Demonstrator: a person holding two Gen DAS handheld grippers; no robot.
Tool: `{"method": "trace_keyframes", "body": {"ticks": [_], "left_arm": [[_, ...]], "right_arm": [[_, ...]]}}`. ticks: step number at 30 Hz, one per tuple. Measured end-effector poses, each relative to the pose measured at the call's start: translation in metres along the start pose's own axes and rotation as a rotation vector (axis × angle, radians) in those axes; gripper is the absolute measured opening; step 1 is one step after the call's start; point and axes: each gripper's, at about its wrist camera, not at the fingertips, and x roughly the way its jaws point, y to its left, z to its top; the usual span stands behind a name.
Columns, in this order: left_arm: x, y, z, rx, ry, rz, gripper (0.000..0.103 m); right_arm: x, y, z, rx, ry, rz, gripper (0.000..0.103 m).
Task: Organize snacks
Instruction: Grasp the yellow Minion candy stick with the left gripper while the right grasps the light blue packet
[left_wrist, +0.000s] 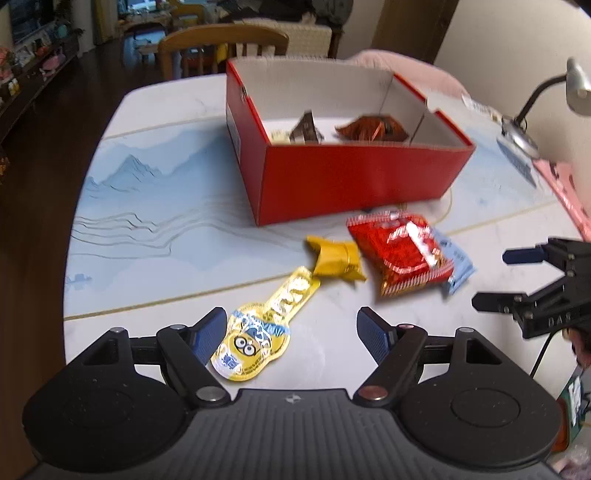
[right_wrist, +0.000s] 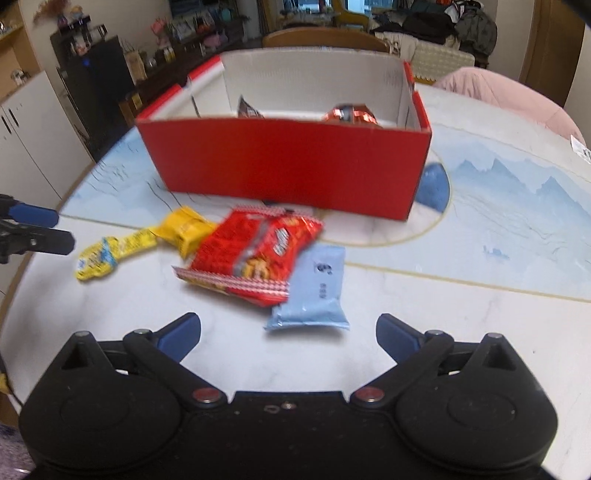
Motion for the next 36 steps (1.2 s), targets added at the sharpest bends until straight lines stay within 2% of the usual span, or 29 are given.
{"method": "trace_keyframes", "body": {"ticks": [9, 17, 21, 29, 36], "left_arm": [[0.037, -0.001, -0.002, 0.098, 0.119, 0.015, 0.077], [0.061, -0.005, 0.003, 0.211, 0.186, 0.082, 0.077], [0.069, 0.001, 0.004, 0.213, 0.205, 0.105, 0.077], [0.073, 0.006, 0.002, 0.181, 0.217, 0.103, 0.076], [0.071, 0.004, 0.001, 0.169, 0.209, 0.078, 0.063]], "right_arm": [[0.034, -0.001, 0.007, -0.07, 0.06, -0.03, 0.091], [0.045, -0.004, 0.013, -0.095, 0.082, -0.016, 0.084], [0.05, -0.006, 0.016, -0.094, 0.092, -0.018, 0.081], [0.055, -0.005, 0.018, -0.115, 0.105, -0.033, 0.073], [0.051, -0.007, 0.017, -0.116, 0.087, -0.036, 0.063]]}}
